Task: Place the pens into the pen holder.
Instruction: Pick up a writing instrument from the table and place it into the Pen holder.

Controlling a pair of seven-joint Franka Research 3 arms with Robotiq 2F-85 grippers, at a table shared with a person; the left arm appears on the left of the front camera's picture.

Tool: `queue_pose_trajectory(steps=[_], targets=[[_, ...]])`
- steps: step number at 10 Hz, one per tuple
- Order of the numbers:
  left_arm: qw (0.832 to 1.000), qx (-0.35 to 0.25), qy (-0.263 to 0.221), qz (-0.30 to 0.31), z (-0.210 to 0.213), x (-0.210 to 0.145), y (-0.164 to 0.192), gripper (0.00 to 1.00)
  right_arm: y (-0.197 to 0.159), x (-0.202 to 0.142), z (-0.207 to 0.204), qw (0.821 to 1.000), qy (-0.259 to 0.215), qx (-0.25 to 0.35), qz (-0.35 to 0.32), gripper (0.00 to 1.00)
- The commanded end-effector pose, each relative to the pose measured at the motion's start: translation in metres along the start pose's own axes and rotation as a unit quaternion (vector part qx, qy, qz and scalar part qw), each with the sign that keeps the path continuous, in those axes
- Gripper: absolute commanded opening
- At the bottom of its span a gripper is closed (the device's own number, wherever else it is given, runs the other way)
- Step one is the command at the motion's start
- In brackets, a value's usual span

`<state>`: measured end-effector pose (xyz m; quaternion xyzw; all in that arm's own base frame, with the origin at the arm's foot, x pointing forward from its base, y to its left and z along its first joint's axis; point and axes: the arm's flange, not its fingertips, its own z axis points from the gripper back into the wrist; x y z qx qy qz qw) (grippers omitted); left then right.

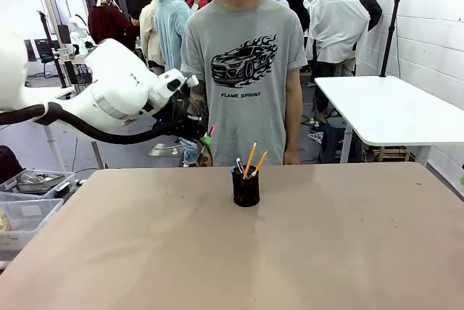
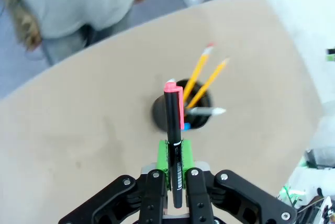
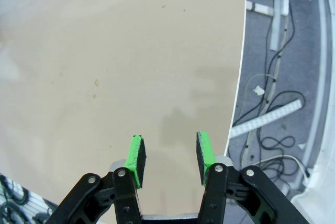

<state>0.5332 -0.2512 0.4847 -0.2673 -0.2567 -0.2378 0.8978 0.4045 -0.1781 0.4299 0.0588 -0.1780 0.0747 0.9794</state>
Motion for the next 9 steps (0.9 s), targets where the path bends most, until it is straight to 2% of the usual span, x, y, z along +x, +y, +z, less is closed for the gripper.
queue_pose_trajectory(steps=[1,3,4,6,7,9], targets=[[0.987,-0.136,-0.058,-0.063,-0.001,-0.032,0.013,0.00,-0.001,-0.001,0.000,1.000,0.002,-0.004,0.003,0.51],[0.960,-0.207,-0.151,-0.110,-0.008,-0.029,0.010,0.00,-0.001,-0.001,0.000,1.000,0.002,-0.004,0.003,0.51],[0.953,-0.221,-0.164,-0.127,-0.019,-0.029,0.009,0.00,-0.001,-0.001,0.000,1.000,0.002,-0.004,0.003,0.51],[0.953,-0.219,-0.165,-0.131,-0.044,-0.031,0.015,0.00,-0.001,-0.001,0.000,1.000,0.002,-0.004,0.003,0.51],[0.945,-0.219,-0.180,-0.164,-0.057,-0.035,0.018,0.00,-0.001,-0.001,0.000,1.000,0.002,-0.004,0.003,0.51],[0.931,-0.235,-0.206,-0.190,-0.079,-0.038,0.019,0.00,-0.001,-0.001,0.000,1.000,0.002,-0.004,0.003,0.51]])
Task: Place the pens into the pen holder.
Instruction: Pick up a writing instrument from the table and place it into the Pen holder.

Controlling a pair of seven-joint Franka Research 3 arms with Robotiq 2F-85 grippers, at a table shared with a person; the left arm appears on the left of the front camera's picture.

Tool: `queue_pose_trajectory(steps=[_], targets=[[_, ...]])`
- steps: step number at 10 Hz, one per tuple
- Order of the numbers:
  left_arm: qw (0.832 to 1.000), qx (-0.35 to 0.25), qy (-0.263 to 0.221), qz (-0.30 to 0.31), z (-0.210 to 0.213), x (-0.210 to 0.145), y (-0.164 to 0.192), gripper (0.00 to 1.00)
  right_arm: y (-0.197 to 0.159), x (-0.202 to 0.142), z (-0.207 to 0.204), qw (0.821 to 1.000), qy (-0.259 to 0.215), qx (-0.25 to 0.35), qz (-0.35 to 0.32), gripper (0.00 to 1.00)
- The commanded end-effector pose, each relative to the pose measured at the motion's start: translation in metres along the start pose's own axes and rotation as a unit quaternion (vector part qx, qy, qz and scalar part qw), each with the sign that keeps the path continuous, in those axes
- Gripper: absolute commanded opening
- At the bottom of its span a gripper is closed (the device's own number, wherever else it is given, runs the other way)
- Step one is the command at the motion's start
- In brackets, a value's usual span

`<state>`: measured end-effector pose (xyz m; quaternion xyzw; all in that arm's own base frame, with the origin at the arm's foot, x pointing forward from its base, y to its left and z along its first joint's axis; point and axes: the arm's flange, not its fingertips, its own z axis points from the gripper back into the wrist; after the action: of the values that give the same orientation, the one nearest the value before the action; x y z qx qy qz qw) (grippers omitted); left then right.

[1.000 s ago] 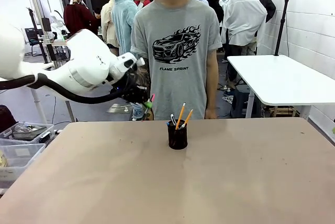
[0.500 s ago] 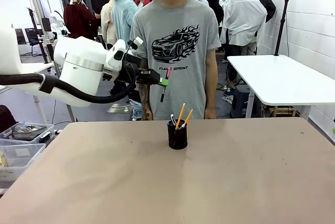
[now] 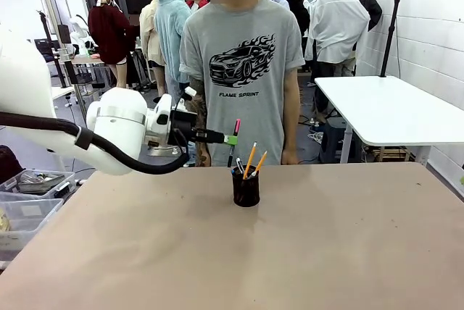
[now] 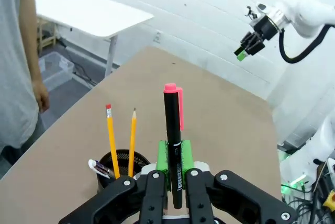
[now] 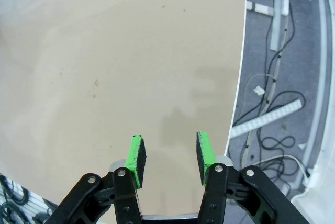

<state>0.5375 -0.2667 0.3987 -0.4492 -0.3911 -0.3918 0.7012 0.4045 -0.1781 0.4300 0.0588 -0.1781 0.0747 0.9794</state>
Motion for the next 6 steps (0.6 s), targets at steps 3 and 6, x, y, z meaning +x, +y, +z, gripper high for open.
queue_pose_trajectory(steps=[3,6], targets=[[0.996,-0.012,-0.072,-0.050,-0.029,-0.006,0.016,0.00,-0.001,-0.001,0.000,1.000,0.002,-0.004,0.003,0.51],[0.999,0.031,-0.031,-0.032,-0.049,-0.014,0.032,0.00,-0.001,-0.001,0.000,1.000,0.002,-0.004,0.003,0.51]])
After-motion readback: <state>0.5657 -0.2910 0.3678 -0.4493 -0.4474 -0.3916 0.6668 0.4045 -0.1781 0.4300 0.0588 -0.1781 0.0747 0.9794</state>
